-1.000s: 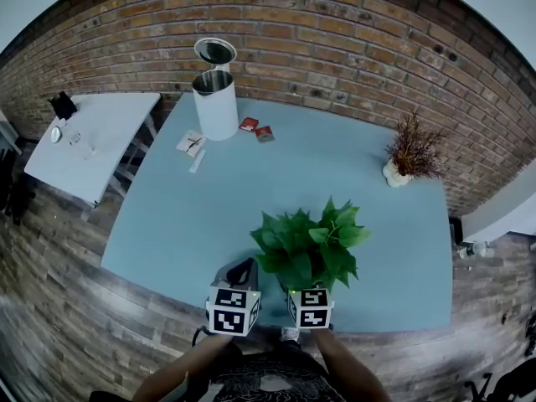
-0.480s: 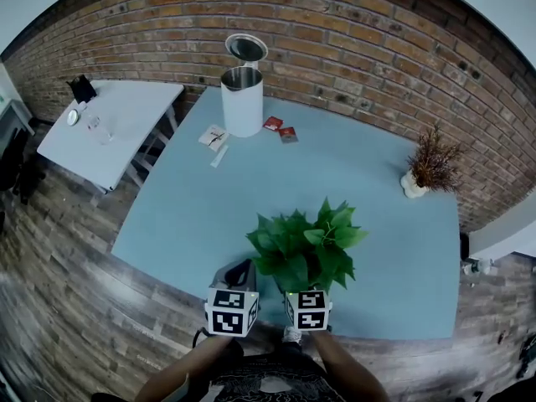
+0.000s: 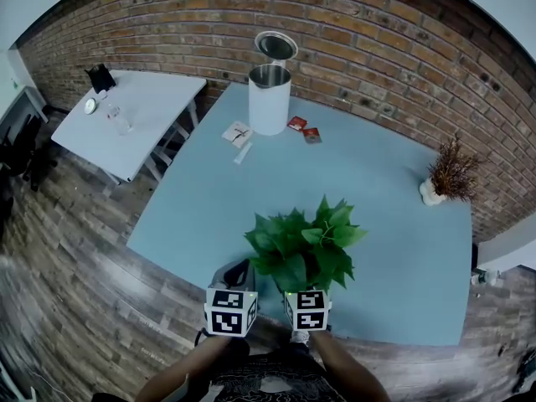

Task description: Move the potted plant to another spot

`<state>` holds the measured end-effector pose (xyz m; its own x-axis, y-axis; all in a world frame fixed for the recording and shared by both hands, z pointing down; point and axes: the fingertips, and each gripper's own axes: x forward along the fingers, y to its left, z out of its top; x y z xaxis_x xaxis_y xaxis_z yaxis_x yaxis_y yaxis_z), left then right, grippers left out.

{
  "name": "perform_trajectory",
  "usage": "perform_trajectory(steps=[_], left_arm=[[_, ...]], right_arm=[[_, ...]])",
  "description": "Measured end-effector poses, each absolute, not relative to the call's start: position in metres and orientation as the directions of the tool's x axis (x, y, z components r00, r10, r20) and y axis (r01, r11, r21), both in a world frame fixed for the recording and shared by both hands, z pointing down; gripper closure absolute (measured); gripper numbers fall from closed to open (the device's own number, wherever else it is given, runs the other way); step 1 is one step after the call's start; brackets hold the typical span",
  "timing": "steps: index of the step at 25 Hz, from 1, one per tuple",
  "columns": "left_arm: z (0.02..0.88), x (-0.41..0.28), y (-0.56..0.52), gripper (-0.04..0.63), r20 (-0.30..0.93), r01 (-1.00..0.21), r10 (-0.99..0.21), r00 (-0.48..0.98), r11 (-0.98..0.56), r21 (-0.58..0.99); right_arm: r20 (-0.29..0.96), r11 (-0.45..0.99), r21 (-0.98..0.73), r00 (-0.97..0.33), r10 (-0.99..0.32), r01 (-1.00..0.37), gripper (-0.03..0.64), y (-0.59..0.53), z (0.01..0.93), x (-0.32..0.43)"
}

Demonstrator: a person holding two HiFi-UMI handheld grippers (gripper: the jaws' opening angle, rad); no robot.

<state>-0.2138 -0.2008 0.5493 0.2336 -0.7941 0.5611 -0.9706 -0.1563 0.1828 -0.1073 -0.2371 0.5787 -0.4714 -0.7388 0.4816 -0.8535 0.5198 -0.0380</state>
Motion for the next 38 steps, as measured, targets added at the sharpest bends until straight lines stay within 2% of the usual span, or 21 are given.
perform_trajectory(steps=[12,26,38], left_arm=[[0.545,-0.242,-0.192,0.595,0.568,-0.98,-0.801,0.19,-0.12,0.159],[0.555,-0.295,-0.18,0.595,0.564,-0.976,-0.799,0.206,-0.129,0.174],[0.551,-0.303,-0.175,0.595,0.543,-0.954,-0.785,0.299,-0.231,0.192]], right_arm=[[0.461,0.555,-0.057,-0.515,-0.723,-0.83,0.143,-0.226,0.576,-0.139],[0.462,0.544,-0.033,-0.496,-0.735,-0.838,0.143,-0.208,0.576,-0.19],[0.467,0.469,-0.043,-0.433,-0.771,-0.882,0.14,-0.206,0.577,-0.2]])
